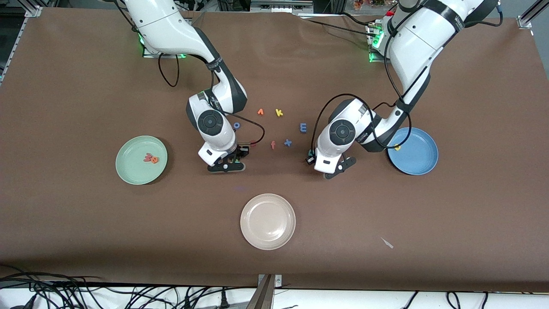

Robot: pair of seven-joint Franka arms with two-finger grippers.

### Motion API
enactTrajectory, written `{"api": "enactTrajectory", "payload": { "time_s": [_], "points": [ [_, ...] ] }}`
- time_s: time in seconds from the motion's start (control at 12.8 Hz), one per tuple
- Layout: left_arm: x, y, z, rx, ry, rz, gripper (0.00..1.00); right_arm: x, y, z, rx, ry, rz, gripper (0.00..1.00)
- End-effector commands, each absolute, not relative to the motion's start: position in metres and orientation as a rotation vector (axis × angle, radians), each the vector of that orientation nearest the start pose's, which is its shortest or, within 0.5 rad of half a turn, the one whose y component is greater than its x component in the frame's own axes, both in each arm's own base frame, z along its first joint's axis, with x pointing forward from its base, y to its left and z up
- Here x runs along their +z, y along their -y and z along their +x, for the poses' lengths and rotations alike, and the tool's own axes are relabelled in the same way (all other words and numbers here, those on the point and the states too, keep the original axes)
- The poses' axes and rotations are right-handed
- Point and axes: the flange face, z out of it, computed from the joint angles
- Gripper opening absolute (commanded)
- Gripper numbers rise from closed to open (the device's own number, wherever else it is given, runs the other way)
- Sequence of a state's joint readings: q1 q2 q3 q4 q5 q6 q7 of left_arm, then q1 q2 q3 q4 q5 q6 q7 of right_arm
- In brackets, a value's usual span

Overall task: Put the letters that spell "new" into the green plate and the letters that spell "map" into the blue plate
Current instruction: 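Place the green n on the green plate with the right gripper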

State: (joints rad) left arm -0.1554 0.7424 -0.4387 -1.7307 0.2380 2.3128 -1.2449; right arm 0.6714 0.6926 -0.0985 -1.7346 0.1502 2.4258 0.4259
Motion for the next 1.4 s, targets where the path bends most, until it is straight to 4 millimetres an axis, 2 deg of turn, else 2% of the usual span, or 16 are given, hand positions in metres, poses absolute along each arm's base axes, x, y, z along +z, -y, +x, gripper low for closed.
{"api": "enactTrajectory", "payload": {
  "time_s": [0.0, 0.23, 0.39, 0.62, 0.7, 0.78, 0.86, 1.01, 1.09, 1.17, 1.25, 1.32],
  "points": [
    [0.178, 0.349, 0.554, 0.22, 0.841, -3.01, 0.33, 0.202, -0.368, 0.575, 0.076, 0.06, -3.097, 0.0],
    [0.178, 0.352, 0.557, 0.223, 0.893, -3.012, 0.33, 0.244, -0.318, 0.594, 0.162, 0.075, -3.132, 0.0],
    [0.176, 0.358, 0.563, 0.222, 0.93, -3.011, 0.33, 0.247, -0.278, 0.59, 0.23, 0.181, -3.158, 0.0],
    [0.171, 0.363, 0.558, 0.231, 0.935, -3.003, 0.31, 0.266, -0.207, 0.579, 0.225, 0.267, -3.159, 0.0],
    [0.167, 0.362, 0.556, 0.24, 0.935, -2.997, 0.29, 0.268, -0.18, 0.576, 0.222, 0.331, -3.151, 0.0],
    [0.166, 0.362, 0.555, 0.243, 0.933, -2.995, 0.25, 0.262, -0.152, 0.572, 0.224, 0.381, -3.149, 0.0],
    [0.166, 0.361, 0.556, 0.243, 0.935, -2.994, 0.15, 0.254, -0.13, 0.568, 0.22, 0.401, -3.154, 0.0],
    [0.167, 0.361, 0.557, 0.243, 0.935, -2.994, 0.0, 0.248, -0.1, 0.569, 0.221, 0.416, -3.167, 0.0],
    [0.167, 0.359, 0.558, 0.244, 0.931, -2.995, 0.0, 0.244, -0.088, 0.571, 0.23, 0.387, -3.18, 0.0],
    [0.17, 0.355, 0.561, 0.24, 0.933, -2.995, 0.0, 0.24, -0.082, 0.573, 0.231, 0.363, -3.186, 0.11],
    [0.18, 0.349, 0.568, 0.222, 0.949, -2.996, 0.0, 0.238, -0.075, 0.575, 0.233, 0.347, -3.19, 0.58],
    [0.203, 0.335, 0.58, 0.2, 0.972, -2.981, 0.0, 0.239, -0.075, 0.576, 0.234, 0.325, -3.191, 1.0]
  ]
}}
